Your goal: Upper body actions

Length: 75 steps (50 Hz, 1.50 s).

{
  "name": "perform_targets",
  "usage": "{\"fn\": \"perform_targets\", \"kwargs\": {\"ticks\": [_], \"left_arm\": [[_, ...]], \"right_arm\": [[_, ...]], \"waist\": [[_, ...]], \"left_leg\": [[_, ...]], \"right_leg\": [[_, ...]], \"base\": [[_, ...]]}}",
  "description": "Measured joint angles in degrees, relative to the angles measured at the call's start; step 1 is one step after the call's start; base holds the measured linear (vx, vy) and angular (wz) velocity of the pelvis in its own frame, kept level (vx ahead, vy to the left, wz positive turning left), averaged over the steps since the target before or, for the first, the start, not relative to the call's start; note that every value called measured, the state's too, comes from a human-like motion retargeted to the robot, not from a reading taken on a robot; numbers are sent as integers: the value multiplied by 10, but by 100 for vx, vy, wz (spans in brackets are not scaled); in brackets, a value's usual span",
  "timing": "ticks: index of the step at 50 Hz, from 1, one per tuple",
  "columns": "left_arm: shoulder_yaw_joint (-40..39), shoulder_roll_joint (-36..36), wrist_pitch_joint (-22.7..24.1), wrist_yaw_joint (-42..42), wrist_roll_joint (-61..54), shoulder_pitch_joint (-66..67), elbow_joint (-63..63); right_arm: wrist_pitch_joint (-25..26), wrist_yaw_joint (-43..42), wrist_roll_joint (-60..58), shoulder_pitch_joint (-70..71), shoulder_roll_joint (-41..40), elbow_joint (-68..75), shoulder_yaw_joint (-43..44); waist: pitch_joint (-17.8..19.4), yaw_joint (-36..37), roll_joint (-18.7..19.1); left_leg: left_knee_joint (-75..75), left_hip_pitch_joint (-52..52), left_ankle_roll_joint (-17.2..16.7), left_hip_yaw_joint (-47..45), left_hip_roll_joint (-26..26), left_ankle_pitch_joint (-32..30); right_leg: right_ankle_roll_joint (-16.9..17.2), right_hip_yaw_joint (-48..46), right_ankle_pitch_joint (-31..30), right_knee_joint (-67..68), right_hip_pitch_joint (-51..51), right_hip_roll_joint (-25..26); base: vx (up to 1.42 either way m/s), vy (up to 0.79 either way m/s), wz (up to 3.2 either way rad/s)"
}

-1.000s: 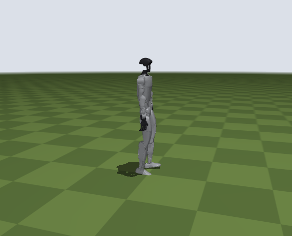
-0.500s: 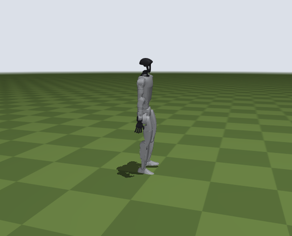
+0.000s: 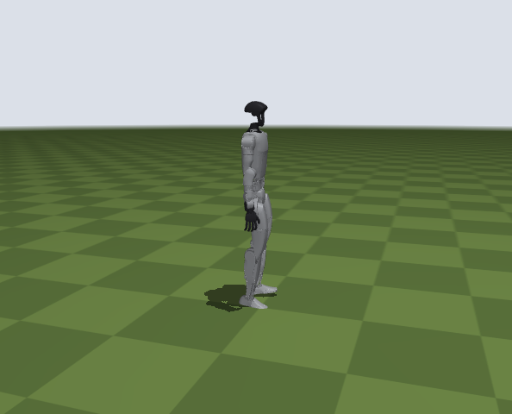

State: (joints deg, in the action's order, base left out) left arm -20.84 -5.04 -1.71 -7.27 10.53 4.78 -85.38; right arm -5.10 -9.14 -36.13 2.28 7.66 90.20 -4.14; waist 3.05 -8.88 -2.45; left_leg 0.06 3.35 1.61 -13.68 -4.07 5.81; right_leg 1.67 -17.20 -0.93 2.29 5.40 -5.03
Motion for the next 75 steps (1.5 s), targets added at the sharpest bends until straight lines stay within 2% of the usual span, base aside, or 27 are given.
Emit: {"fn": "perform_targets", "kwargs": {"ticks": [10,20,27,38,75], "left_arm": [[38,-6,17,69,29,-5,-27],[49,-12,-4,21,37,-18,-45],[67,-19,-5,18,61,-20,-41],[73,-19,-4,16,55,-23,-40],[60,-14,-4,22,58,-15,-41]], "right_arm": [[0,133,48,21,-7,-22,14],[7,96,-4,8,-1,6,-9],[16,79,-26,-1,3,25,-13],[12,86,5,1,4,27,1],[15,94,-7,4,-3,18,-10]], "waist": [[-4,13,-10],[-9,23,-19],[-12,23,-19],[-8,21,-18],[-18,12,-20]], "left_leg": [[-1,1,5,-8,-5,7],[0,4,7,-1,-10,10],[2,2,6,2,-9,10],[2,-1,4,-1,-4,7],[1,-6,2,-1,0,3]], "right_leg": [[2,2,-3,-2,-5,-7],[3,-6,1,-2,1,-11],[3,-9,2,-3,3,-10],[0,-7,1,-4,1,-6],[-6,-4,3,-4,-5,-1]], "base": [[0,0,0],[0,0,0],[0,0,0],[0,0,0],[0,0,0]]}}
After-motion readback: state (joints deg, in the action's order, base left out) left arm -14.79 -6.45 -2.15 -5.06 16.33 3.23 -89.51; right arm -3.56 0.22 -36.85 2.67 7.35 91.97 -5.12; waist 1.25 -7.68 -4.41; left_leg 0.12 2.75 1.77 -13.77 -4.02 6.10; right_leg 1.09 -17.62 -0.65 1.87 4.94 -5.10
